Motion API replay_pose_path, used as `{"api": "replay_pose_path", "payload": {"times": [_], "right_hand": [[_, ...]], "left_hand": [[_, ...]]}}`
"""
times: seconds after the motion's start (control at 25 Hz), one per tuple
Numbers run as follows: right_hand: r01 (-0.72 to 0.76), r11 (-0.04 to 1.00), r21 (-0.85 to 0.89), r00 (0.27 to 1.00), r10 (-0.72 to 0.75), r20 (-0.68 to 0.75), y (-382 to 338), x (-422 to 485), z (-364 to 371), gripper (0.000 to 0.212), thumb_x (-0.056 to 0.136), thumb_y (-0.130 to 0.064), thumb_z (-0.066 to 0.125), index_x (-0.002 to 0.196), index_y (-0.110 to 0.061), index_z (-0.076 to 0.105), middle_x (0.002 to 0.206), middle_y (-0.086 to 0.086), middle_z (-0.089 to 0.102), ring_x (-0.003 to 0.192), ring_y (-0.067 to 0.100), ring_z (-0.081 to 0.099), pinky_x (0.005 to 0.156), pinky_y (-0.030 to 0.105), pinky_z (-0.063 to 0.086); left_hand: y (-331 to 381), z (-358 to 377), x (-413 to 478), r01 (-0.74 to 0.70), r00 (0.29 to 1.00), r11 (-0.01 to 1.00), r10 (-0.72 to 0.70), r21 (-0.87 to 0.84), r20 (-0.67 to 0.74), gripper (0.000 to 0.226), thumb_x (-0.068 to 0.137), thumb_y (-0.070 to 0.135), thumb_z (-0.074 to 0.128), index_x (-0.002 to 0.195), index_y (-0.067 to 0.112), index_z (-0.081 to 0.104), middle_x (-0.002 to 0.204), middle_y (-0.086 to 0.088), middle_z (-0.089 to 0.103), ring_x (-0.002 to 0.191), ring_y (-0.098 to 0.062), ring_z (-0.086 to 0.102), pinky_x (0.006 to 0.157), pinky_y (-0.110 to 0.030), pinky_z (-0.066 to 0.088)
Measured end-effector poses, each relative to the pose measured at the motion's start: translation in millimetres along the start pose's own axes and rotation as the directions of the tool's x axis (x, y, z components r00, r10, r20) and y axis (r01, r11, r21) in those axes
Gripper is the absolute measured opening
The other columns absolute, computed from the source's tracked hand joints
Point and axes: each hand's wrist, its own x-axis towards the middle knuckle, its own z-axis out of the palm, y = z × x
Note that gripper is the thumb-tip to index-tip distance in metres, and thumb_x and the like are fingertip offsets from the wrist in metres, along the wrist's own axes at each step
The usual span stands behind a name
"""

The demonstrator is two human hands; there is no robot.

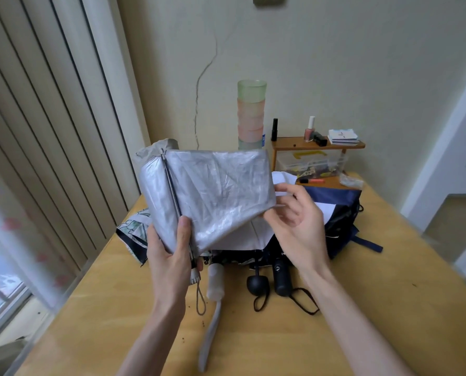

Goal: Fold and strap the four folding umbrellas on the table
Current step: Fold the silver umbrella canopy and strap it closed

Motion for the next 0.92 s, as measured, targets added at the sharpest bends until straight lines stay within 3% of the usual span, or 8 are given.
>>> {"api": "replay_pose_path", "payload": {"times": [0.12, 0.2, 0.32, 0.48, 0.6, 0.76, 0.92], "right_hand": [[-0.091, 0.994, 0.065, 0.995, 0.094, -0.035, 3.4, -1.9, 8.8, 0.014, 0.094, -0.004, 0.077, 0.104, -0.012, 0.073, 0.093, 0.003, 0.08, 0.088, 0.017, 0.077, 0.081, 0.025, 0.059], [-0.1, 0.995, 0.024, 0.993, 0.101, -0.053, 5.7, -1.5, 7.3, 0.007, 0.097, -0.003, 0.072, 0.095, -0.009, 0.076, 0.085, 0.001, 0.08, 0.082, 0.013, 0.077, 0.077, 0.023, 0.058], [-0.081, 0.996, -0.028, 0.997, 0.08, -0.024, 5.5, 1.1, 4.3, 0.019, 0.099, 0.001, 0.068, 0.094, -0.015, 0.077, 0.087, -0.006, 0.081, 0.078, 0.008, 0.076, 0.073, 0.019, 0.058], [-0.133, 0.988, 0.072, 0.99, 0.129, 0.055, 0.3, 5.5, -1.2, 0.038, 0.097, 0.011, 0.066, 0.106, -0.024, 0.076, 0.099, -0.008, 0.082, 0.09, 0.013, 0.079, 0.078, 0.021, 0.061], [-0.207, 0.964, 0.166, 0.973, 0.186, 0.134, -0.7, 9.6, -9.1, 0.043, 0.095, 0.015, 0.065, 0.127, -0.012, 0.072, 0.112, 0.001, 0.081, 0.104, 0.017, 0.078, 0.082, 0.023, 0.061], [-0.214, 0.957, 0.194, 0.969, 0.184, 0.163, -1.5, 10.3, -12.2, 0.054, 0.092, 0.017, 0.067, 0.131, -0.019, 0.067, 0.121, -0.001, 0.078, 0.117, 0.014, 0.073, 0.099, 0.024, 0.057], [-0.225, 0.947, 0.229, 0.944, 0.154, 0.29, -7.9, 8.8, -17.0, 0.059, 0.093, 0.021, 0.059, 0.132, -0.022, 0.066, 0.128, -0.001, 0.076, 0.121, 0.014, 0.071, 0.1, 0.025, 0.057]], "left_hand": [[-0.4, -1.1, -1.6, -0.016, 0.999, 1.0, 0.015, 0.01, 0.041, 0.045, 0.09, 0.047, 0.077, 0.12, 0.021, 0.057, 0.091, 0.003, 0.069, 0.07, -0.019, 0.061, 0.055, -0.039, 0.052], [2.3, -0.3, -4.0, -0.02, 0.999, 1.0, 0.02, -0.002, 0.029, 0.047, 0.088, 0.042, 0.079, 0.122, 0.018, 0.057, 0.088, 0.002, 0.069, 0.064, -0.018, 0.061, 0.049, -0.036, 0.051], [7.2, 0.9, -3.9, -0.031, 0.999, 1.0, 0.031, -0.001, -0.023, 0.036, 0.093, 0.031, 0.078, 0.119, 0.019, 0.056, 0.091, -0.004, 0.067, 0.055, -0.014, 0.06, 0.042, -0.032, 0.05], [11.6, -2.5, 0.2, -0.019, 0.999, 1.0, 0.019, -0.007, -0.051, 0.036, 0.092, 0.029, 0.08, 0.118, 0.021, 0.056, 0.094, -0.01, 0.065, 0.053, -0.019, 0.059, 0.04, -0.033, 0.049], [15.2, -2.6, -1.2, -0.04, 0.997, 0.999, 0.038, -0.026, -0.059, 0.04, 0.091, 0.028, 0.081, 0.12, 0.017, 0.056, 0.093, -0.014, 0.066, 0.052, -0.022, 0.058, 0.038, -0.032, 0.048], [20.0, 0.0, -4.7, -0.062, 0.997, 0.996, 0.059, -0.06, -0.054, 0.04, 0.093, 0.024, 0.079, 0.124, 0.015, 0.056, 0.079, 0.007, 0.07, 0.05, -0.01, 0.06, 0.039, -0.027, 0.048], [16.2, -5.1, -0.4, -0.051, 0.997, 0.997, 0.048, -0.058, -0.058, 0.048, 0.091, 0.03, 0.08, 0.13, 0.016, 0.056, 0.103, -0.002, 0.073, 0.072, -0.017, 0.072, 0.051, -0.029, 0.056]]}}
